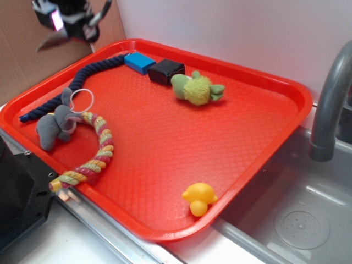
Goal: Grab the wood chip.
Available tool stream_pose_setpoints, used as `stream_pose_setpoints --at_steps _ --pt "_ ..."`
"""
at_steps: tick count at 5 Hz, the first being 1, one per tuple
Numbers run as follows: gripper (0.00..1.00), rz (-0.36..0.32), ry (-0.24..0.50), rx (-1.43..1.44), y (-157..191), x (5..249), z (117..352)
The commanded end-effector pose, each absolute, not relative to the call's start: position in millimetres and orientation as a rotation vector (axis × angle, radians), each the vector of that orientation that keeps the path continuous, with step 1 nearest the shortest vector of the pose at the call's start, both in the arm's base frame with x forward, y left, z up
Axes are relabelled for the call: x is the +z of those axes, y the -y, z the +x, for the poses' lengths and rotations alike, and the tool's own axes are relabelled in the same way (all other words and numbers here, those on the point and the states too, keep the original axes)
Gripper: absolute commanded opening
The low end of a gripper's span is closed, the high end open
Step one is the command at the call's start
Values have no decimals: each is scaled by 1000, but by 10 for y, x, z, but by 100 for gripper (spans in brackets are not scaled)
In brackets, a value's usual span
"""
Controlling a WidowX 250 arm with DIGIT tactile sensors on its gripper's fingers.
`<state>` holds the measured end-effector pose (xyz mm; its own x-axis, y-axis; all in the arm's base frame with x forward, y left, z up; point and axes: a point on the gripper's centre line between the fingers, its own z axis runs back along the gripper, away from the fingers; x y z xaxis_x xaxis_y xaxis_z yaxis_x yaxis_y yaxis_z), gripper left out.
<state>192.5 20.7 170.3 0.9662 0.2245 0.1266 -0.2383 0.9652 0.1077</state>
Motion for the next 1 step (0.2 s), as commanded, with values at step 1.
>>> stream_pose_setpoints --at_steps 1 --pt "0 176 132 337 -172 1855 1942"
